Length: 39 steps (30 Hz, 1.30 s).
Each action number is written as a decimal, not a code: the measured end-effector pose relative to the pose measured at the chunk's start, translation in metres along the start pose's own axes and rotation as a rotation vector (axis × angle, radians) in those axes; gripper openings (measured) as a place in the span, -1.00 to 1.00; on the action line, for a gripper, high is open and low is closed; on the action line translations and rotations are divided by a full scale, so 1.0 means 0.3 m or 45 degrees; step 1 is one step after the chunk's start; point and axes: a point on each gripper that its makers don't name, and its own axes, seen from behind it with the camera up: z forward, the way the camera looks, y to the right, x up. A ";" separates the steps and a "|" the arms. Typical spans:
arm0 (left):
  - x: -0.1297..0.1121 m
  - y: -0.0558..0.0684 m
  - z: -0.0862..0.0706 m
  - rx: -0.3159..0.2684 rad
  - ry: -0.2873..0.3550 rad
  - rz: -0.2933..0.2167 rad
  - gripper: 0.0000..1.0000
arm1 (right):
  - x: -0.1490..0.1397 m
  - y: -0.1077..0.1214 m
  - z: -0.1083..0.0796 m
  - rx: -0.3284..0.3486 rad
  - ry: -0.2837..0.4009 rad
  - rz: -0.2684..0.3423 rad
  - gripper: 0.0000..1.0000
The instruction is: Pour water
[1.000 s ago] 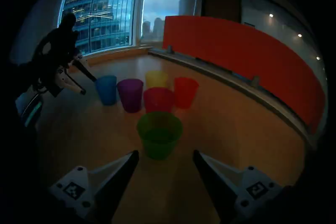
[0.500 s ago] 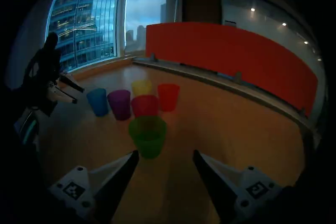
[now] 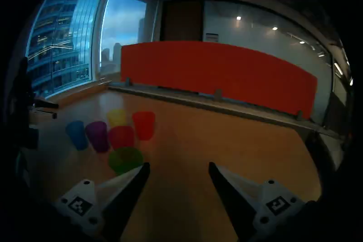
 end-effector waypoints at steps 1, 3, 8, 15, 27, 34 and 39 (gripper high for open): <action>0.011 -0.003 -0.004 0.014 0.019 -0.006 0.83 | 0.007 0.009 -0.002 -0.020 0.011 0.005 1.00; 0.033 -0.009 -0.011 0.044 0.059 -0.019 0.82 | 0.020 0.029 -0.006 -0.061 0.036 0.015 1.00; 0.067 -0.012 -0.026 0.107 0.137 -0.044 0.82 | 0.053 0.086 -0.022 -0.165 0.109 0.035 1.00; 0.121 -0.016 -0.044 0.182 0.246 -0.069 0.82 | 0.110 0.165 -0.069 -0.304 0.266 0.049 1.00; 0.210 -0.027 -0.080 0.262 0.422 -0.076 0.82 | 0.230 0.247 -0.185 -0.455 0.550 0.112 1.00; 0.238 -0.037 -0.072 0.305 0.449 -0.033 0.82 | 0.253 0.272 -0.232 -0.486 0.604 0.157 1.00; 0.235 -0.034 -0.062 0.332 0.461 -0.061 0.82 | 0.254 0.286 -0.244 -0.492 0.600 0.172 1.00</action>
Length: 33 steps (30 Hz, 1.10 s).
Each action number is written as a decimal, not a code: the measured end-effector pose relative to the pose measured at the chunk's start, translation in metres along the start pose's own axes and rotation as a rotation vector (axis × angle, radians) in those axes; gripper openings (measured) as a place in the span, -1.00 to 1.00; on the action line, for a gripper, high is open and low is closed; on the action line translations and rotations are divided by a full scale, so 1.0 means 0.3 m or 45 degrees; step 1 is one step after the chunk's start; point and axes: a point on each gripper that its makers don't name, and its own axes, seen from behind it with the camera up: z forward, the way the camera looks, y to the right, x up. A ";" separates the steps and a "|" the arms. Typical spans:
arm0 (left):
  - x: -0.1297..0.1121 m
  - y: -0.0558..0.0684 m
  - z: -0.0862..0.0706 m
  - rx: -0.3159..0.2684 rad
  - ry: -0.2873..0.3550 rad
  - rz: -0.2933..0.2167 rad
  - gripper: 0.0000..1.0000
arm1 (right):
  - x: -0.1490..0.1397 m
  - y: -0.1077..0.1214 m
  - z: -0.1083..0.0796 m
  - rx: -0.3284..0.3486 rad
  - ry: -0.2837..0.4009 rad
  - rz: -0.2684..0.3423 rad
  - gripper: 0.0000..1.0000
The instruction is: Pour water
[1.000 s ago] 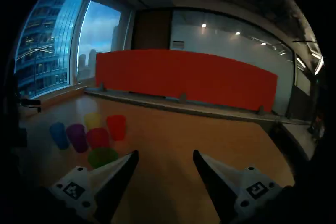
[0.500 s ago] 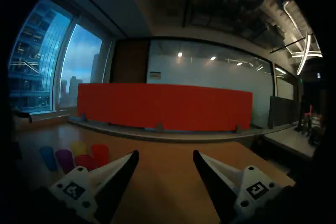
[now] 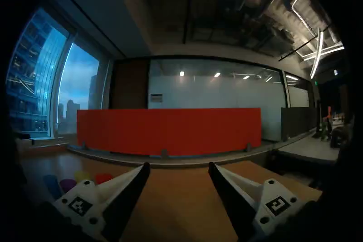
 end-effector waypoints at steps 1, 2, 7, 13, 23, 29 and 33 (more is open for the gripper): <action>-0.006 0.001 0.004 0.002 0.002 -0.008 0.82 | -0.001 0.003 0.002 -0.001 -0.006 0.001 1.00; -0.011 0.003 0.008 0.004 0.005 -0.015 0.82 | -0.002 0.005 0.004 -0.001 -0.011 0.002 0.99; -0.040 -0.001 0.018 0.031 0.010 -0.010 0.82 | 0.000 0.017 0.008 -0.011 -0.023 0.008 1.00; -0.063 -0.008 0.023 0.052 0.028 0.006 0.82 | -0.012 0.020 0.000 -0.024 -0.032 0.017 1.00; -0.147 0.001 0.034 0.043 0.017 -0.029 0.82 | -0.026 0.003 -0.012 -0.029 -0.044 0.012 0.99; -0.175 0.010 0.032 0.036 0.026 -0.029 0.82 | -0.027 -0.011 -0.014 -0.026 -0.053 -0.004 1.00; -0.187 0.011 0.037 0.032 0.034 -0.037 0.82 | -0.021 -0.014 -0.014 -0.025 -0.053 0.000 0.99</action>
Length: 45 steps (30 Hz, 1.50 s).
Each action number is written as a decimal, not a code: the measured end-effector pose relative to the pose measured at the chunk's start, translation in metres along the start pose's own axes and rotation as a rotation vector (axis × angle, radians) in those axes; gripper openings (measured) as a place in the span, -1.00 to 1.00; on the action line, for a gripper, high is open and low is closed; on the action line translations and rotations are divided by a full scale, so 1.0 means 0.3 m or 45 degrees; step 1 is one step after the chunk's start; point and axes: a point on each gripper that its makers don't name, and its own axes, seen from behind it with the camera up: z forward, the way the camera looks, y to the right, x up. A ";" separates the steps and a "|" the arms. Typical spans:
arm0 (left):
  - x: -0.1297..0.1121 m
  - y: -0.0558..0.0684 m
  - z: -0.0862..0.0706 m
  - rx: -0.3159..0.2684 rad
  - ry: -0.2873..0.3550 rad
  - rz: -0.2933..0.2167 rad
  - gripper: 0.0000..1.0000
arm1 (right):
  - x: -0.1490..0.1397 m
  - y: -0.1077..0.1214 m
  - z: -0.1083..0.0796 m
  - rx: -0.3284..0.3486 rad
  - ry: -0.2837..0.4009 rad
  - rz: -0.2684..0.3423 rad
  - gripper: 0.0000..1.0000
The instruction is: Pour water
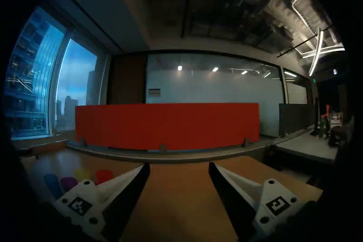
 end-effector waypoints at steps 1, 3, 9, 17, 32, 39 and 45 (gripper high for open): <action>-0.005 0.000 0.002 0.000 0.000 -0.003 0.82 | 0.000 0.001 0.000 -0.001 0.000 0.001 0.99; -0.016 -0.001 0.005 0.000 0.001 -0.010 0.82 | 0.001 0.003 0.000 -0.003 0.001 0.003 1.00; -0.037 0.000 0.009 -0.004 -0.008 -0.026 0.82 | -0.001 0.010 0.001 -0.016 -0.005 -0.001 0.99; -0.051 -0.001 0.015 -0.007 -0.023 -0.030 0.82 | -0.001 0.012 0.008 -0.020 -0.009 0.006 0.99; -0.076 -0.001 0.015 -0.017 -0.066 -0.029 0.82 | 0.006 0.015 0.009 -0.024 -0.010 -0.001 0.99; -0.076 0.005 0.020 -0.024 -0.069 -0.028 0.82 | 0.005 0.013 0.001 -0.021 -0.008 -0.006 1.00; -0.075 0.005 0.022 -0.024 -0.070 -0.028 0.83 | 0.014 0.026 -0.008 -0.019 0.009 -0.014 1.00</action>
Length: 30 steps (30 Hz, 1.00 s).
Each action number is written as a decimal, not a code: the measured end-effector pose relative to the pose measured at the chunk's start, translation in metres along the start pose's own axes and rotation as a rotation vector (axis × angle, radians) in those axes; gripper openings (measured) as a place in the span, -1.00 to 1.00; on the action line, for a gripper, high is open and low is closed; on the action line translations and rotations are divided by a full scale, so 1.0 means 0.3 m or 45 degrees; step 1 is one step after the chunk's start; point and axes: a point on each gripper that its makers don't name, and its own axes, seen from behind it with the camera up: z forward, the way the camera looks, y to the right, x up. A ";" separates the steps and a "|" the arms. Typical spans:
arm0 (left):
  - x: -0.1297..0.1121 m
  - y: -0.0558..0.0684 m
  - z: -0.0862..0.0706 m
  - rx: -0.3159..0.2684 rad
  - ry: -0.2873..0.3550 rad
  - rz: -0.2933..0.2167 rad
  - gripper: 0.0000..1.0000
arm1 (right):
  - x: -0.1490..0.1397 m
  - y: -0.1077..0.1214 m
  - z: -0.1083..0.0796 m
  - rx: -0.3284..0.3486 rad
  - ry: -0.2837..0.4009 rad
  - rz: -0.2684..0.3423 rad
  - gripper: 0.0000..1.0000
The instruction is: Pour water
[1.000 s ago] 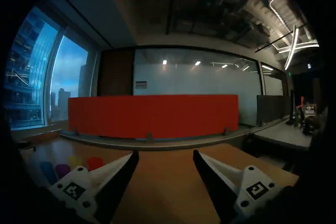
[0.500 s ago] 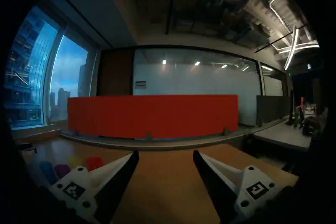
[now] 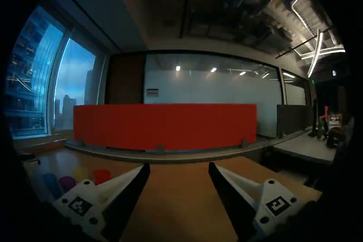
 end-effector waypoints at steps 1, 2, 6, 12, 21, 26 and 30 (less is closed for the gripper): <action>0.000 0.000 0.000 0.000 0.000 0.000 0.82 | 0.003 0.003 0.000 0.002 0.005 -0.004 1.00; -0.001 0.000 0.000 0.000 0.000 0.000 0.82 | 0.005 0.005 -0.001 0.004 0.009 -0.007 0.99; -0.003 -0.001 -0.001 0.000 0.000 0.000 0.82 | 0.013 0.014 0.002 0.015 0.026 -0.020 0.99; -0.005 -0.004 -0.006 0.001 0.000 0.001 0.82 | 0.001 0.017 0.011 0.039 0.037 -0.041 1.00; -0.003 -0.004 0.001 0.000 0.000 0.001 0.82 | -0.025 0.009 0.030 0.066 0.048 -0.048 1.00; -0.004 -0.005 0.002 0.000 0.000 0.001 0.83 | -0.064 0.015 0.040 0.071 0.041 -0.016 1.00; -0.003 -0.004 0.003 0.000 0.000 0.001 0.82 | -0.103 0.024 0.042 0.064 0.034 0.012 0.99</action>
